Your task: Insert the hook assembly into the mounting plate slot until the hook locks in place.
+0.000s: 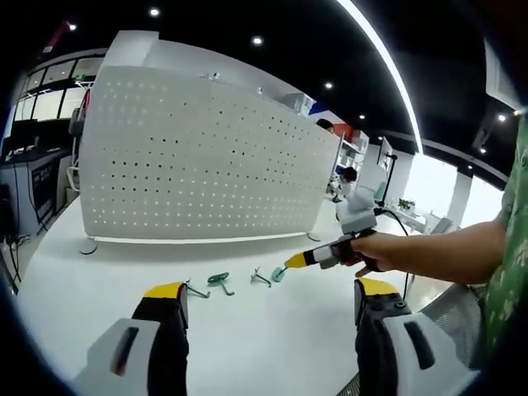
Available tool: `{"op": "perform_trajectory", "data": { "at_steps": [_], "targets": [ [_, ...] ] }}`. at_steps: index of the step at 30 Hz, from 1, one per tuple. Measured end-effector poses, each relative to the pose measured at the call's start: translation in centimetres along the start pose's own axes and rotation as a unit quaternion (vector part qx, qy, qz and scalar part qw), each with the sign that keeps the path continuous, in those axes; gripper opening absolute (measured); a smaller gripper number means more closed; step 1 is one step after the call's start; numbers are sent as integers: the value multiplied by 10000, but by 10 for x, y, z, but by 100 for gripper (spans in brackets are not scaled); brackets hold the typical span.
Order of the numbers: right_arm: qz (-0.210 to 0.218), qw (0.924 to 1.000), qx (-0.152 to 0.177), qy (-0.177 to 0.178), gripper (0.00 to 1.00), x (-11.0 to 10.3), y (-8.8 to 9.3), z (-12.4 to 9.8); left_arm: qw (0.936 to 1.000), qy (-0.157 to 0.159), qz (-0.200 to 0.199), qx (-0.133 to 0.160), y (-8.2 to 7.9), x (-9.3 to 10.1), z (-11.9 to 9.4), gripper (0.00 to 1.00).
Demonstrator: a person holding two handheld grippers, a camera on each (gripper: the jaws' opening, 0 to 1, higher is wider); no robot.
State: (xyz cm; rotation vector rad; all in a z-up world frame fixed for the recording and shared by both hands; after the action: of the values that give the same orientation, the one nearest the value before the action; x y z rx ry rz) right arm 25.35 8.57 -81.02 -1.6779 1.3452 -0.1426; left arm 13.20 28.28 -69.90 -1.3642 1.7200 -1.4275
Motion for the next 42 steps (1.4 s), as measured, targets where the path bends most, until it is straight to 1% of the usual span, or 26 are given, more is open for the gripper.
{"op": "perform_trajectory", "data": {
  "at_steps": [5, 9, 13, 18, 22, 24, 29, 33, 35, 42],
  "targets": [
    [96, 9999, -79, 45, 28, 4, 3, 4, 10000, -4, 2, -9, 0, -1, 0, 84],
    [193, 9998, -61, 49, 23, 5, 3, 5, 10000, -5, 5, -11, 0, -1, 0, 83],
    [223, 9997, -42, 73, 22, 5, 1, 8, 10000, -4, 14, -30, 1, -1, 0, 83],
    [181, 9997, -95, 130, 17, 7, 2, 10, 10000, -10, 5, -15, 0, -2, -1, 82],
    [183, 9996, -127, 148, 16, 9, 2, 11, 10000, 11, 5, -18, 0, -1, -1, 81],
    [140, 9996, -151, 173, 14, 10, 3, 12, 10000, 20, 19, -14, 0, -1, -1, 81],
    [89, 9996, -171, 223, 12, 11, 3, 9, 10000, 29, 27, -13, 0, 0, -1, 80],
    [39, 9995, -192, 256, 9, 14, 3, 8, 10000, 36, 31, -23, 0, 0, -1, 80],
    [49, 9995, -197, 247, 7, 16, 3, 7, 10000, 42, 35, -30, 0, 1, -1, 80],
    [-44, 9994, -233, 249, 5, 16, 3, 5, 10000, 49, 31, -38, 1, 1, -1, 79]
  ]
}}
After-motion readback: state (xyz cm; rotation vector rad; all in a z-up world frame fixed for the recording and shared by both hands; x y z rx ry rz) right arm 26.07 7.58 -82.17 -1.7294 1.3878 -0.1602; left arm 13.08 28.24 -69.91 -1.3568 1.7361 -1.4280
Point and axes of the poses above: the point that each gripper's makers call its tool centre point, and the gripper's own axes: z roughly forward along the fingers, x roughly to its right, y roughly out of its underside, the point moved 1 cm from there along -z, roughly backward along the fingers, and after that the axes turned 14 degrees about -y, right-handed, at the moved point
